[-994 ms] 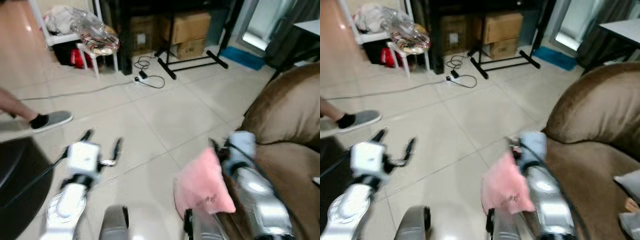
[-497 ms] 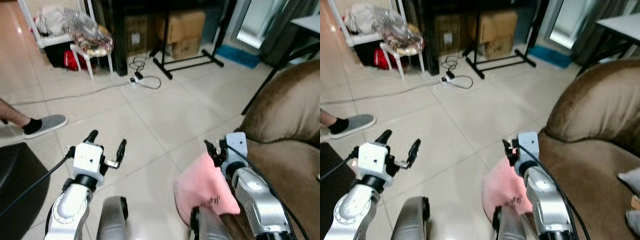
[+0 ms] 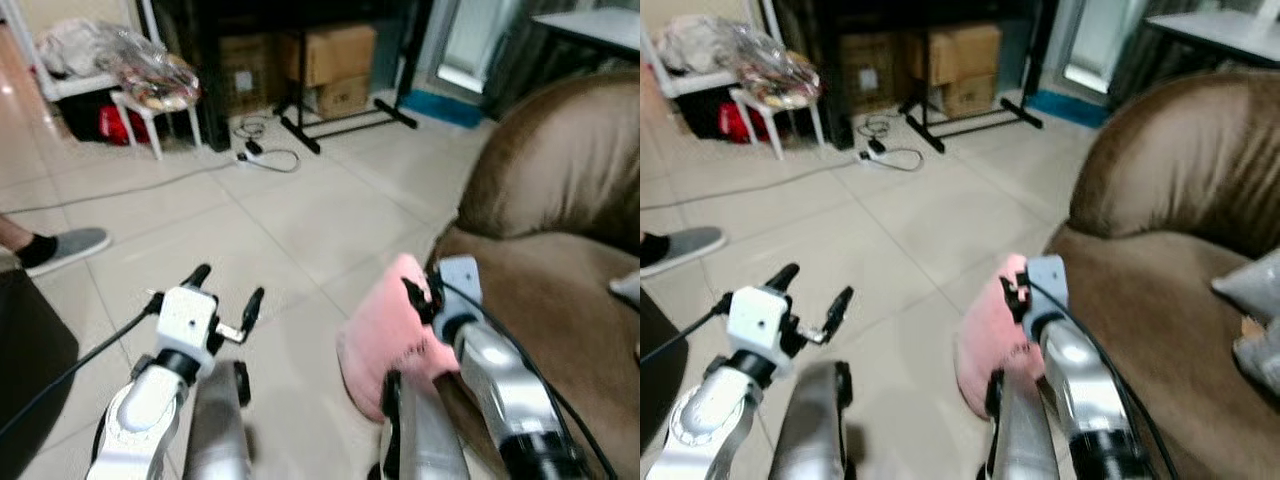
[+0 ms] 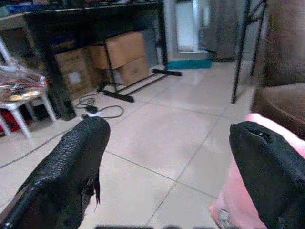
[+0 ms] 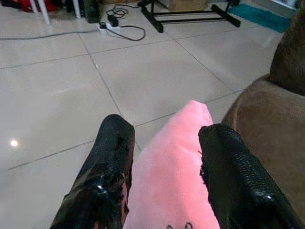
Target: Move the pillow to the sofa from floor
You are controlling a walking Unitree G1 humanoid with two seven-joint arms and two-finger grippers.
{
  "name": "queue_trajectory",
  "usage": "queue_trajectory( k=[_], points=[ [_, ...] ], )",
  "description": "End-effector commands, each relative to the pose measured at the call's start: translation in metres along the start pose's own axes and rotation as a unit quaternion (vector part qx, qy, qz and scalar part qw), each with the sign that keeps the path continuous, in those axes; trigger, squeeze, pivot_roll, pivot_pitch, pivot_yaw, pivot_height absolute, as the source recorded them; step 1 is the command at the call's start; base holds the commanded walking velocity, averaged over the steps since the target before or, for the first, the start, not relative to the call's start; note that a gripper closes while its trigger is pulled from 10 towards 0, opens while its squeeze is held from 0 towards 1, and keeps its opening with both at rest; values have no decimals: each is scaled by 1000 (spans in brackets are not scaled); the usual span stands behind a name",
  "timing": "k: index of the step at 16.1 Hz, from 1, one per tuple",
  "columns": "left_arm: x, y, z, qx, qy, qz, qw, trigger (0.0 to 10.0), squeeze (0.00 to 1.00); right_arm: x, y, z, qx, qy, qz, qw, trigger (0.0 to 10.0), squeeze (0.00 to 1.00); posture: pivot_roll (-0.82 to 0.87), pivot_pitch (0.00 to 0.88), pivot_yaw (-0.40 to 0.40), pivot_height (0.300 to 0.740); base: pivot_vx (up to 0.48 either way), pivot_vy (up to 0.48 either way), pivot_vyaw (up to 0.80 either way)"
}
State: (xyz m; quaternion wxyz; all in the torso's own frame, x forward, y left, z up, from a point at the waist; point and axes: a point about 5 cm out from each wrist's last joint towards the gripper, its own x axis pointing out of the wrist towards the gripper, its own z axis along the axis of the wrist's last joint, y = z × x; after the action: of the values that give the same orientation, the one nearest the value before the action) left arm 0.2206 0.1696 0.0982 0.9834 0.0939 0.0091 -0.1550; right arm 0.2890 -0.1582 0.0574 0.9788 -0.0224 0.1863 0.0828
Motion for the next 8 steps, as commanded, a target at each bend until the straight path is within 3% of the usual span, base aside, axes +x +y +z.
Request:
queue_trajectory(
  k=[1,2,5,8],
  points=[
    [4,-1,2,-1,2,-24,1000,10000,0,8,0,3,7,-1,-6,1000,10000,0,12,0,-52,454,0,0,0],
    [5,-3,2,-4,3,-37,999,10000,0,11,1,5,12,-6,-5,1000,10000,1000,12,0,-50,454,0,0,0],
    [5,-11,4,-19,6,-93,995,10000,0,25,1,8,29,-8,-8,1000,10000,1000,13,20,-50,454,0,0,0],
    [3,-13,6,-22,11,-136,990,10000,0,37,2,1,22,27,-17,999,10000,1000,19,47,-51,454,0,0,0]
  ],
)
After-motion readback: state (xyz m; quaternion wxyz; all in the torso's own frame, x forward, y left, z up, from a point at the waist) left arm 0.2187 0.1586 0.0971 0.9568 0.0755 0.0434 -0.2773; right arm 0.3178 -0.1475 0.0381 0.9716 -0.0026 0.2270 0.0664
